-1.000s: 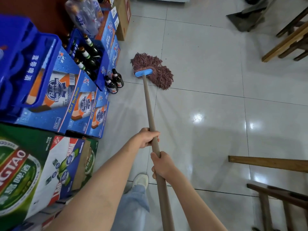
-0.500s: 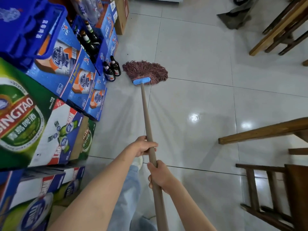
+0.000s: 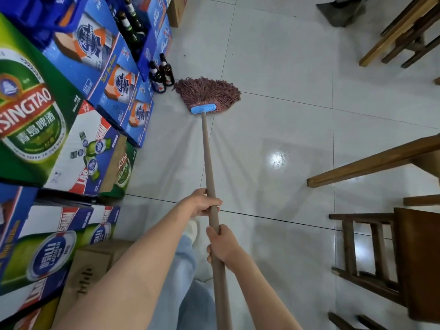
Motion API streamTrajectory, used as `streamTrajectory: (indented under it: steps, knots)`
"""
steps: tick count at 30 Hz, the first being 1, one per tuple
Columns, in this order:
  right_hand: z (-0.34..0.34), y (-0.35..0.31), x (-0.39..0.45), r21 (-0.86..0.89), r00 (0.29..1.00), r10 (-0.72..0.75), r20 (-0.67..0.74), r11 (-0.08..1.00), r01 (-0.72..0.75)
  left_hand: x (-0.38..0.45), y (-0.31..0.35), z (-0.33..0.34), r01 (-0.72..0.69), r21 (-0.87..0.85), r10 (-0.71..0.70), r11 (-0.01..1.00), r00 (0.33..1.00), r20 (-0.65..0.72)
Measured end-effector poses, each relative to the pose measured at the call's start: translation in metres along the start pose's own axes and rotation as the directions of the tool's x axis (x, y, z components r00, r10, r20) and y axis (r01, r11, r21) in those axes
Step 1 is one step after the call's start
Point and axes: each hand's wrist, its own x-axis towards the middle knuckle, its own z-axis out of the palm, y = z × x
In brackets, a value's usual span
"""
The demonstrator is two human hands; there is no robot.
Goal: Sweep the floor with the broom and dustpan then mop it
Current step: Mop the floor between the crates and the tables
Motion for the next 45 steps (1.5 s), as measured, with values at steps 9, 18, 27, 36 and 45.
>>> streamTrajectory:
  steps: [9,18,27,36,45]
  knots:
    - [0.01,-0.019,0.026,0.012,0.993,-0.001,-0.116,1.0,0.002,0.022,0.022,-0.017,0.007,0.035,-0.007,0.999,1.0,0.002]
    - [0.027,-0.075,0.048,-0.003,0.99,-0.021,-0.14,1.0,0.021,0.035,0.075,-0.056,-0.029,0.134,0.029,0.991,1.0,0.004]
    - [0.028,-0.063,0.038,0.046,0.987,-0.025,-0.156,0.998,0.032,0.018,0.065,-0.049,-0.067,0.104,0.066,0.992,0.998,0.013]
    - [0.023,0.009,-0.003,0.113,0.985,-0.039,-0.169,0.992,0.059,-0.012,0.001,-0.008,-0.104,0.056,0.103,0.993,0.995,0.007]
    - [0.015,0.116,-0.051,0.113,0.981,-0.026,-0.194,0.992,0.048,-0.046,-0.092,0.051,-0.096,0.115,0.095,0.989,0.995,0.021]
